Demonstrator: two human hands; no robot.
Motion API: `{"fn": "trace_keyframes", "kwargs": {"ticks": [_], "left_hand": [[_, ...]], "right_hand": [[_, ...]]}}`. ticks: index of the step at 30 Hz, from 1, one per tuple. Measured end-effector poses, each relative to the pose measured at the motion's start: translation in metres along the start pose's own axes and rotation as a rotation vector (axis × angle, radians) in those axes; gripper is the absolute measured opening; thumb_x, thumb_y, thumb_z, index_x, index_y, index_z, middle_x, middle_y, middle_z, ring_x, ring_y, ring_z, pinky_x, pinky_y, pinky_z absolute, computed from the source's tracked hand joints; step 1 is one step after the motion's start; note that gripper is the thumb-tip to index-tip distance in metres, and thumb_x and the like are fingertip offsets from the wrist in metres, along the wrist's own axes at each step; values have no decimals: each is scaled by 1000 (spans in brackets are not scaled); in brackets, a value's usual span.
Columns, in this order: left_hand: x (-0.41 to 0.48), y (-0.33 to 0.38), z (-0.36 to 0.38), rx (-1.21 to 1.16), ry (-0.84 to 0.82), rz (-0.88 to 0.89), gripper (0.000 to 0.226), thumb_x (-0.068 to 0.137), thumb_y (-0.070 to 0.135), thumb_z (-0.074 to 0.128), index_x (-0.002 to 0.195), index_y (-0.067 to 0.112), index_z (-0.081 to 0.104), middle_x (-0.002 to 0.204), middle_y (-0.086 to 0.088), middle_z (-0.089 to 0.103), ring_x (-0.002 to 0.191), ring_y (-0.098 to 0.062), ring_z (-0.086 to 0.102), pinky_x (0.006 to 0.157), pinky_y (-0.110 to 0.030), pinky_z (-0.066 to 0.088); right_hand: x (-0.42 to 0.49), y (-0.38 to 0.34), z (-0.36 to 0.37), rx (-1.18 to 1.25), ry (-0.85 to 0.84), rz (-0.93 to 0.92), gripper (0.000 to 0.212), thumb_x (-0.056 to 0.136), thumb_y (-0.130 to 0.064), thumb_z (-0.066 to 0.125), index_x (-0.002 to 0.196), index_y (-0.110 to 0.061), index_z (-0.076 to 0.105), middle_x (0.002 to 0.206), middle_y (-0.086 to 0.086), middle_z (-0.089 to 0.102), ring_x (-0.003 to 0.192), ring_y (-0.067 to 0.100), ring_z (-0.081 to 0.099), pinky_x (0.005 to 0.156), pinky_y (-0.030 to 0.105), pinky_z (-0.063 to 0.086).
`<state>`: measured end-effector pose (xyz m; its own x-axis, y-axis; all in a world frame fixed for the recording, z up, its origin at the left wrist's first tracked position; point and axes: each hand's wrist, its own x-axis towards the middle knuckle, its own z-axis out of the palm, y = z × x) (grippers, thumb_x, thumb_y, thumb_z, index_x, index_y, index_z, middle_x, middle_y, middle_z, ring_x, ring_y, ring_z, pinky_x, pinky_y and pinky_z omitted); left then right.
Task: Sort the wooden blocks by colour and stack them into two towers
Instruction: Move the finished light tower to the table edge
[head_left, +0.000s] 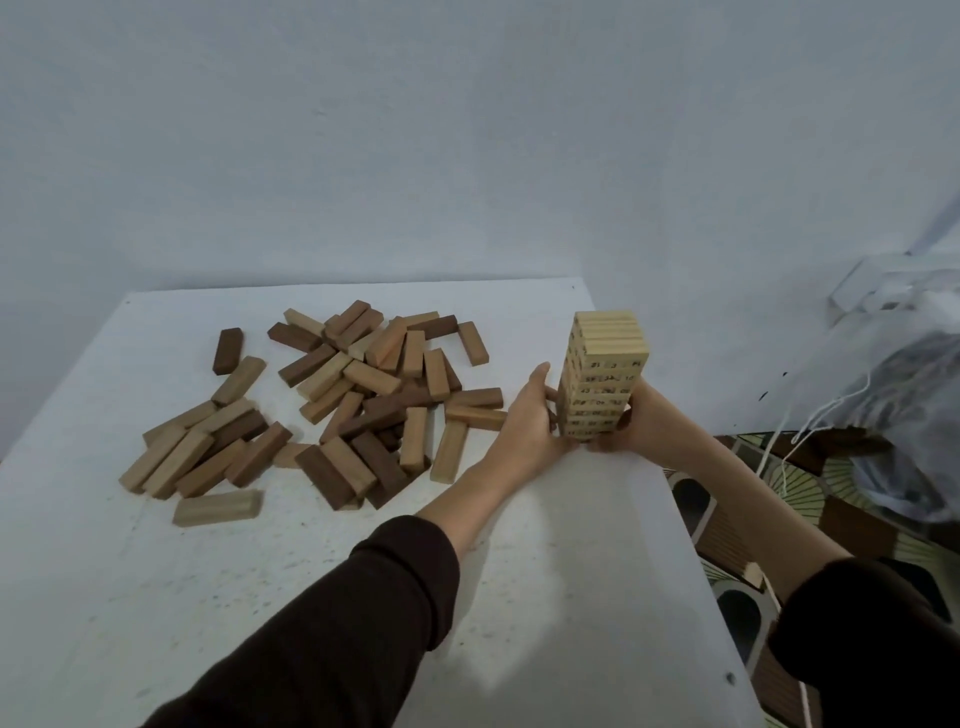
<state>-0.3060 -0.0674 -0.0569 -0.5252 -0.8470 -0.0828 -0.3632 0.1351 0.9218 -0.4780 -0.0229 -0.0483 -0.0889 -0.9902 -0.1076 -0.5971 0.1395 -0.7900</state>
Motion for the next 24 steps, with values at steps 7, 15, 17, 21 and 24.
{"fn": "trace_keyframes", "kwargs": {"ticks": [7, 15, 17, 21, 24], "left_hand": [[15, 8, -3, -17, 70, -23, 88, 76, -7, 71, 147, 5, 22, 123, -18, 51, 101, -18, 46, 89, -31, 44], [21, 12, 1, 71, 77, -67, 84, 77, 1, 70, 144, 1, 19, 137, -25, 38, 126, -41, 41, 102, -50, 40], [18, 17, -1, 124, 72, -72, 84, 78, 6, 69, 143, 1, 17, 133, -22, 37, 125, -39, 39, 99, -51, 42], [6, 23, -5, 181, 12, -127, 99, 82, -2, 65, 149, 6, -7, 145, -16, 22, 137, -31, 20, 112, -40, 28], [-15, 28, -7, 126, 3, -147, 99, 84, -2, 65, 151, 10, -7, 150, -12, 18, 141, -27, 19, 114, -37, 27]], "right_hand": [[26, 0, -4, 37, 8, -20, 85, 61, -5, 84, 133, -18, 40, 113, -4, 61, 104, 12, 59, 82, 34, 56], [28, -7, -5, 71, 19, 8, 86, 62, 1, 82, 134, -17, 37, 114, -2, 59, 103, 17, 59, 77, 31, 56], [23, -11, -4, 62, 29, 30, 93, 63, 3, 81, 138, -16, 29, 119, 0, 54, 98, 16, 58, 75, 28, 56], [5, -21, 4, 105, 151, 173, 111, 66, 6, 79, 148, -14, 7, 125, -1, 38, 94, 17, 50, 77, 26, 49], [-23, -30, 28, 187, 449, 233, 96, 71, 8, 74, 145, -11, 16, 123, 3, 37, 98, 18, 46, 82, 29, 46]]}}
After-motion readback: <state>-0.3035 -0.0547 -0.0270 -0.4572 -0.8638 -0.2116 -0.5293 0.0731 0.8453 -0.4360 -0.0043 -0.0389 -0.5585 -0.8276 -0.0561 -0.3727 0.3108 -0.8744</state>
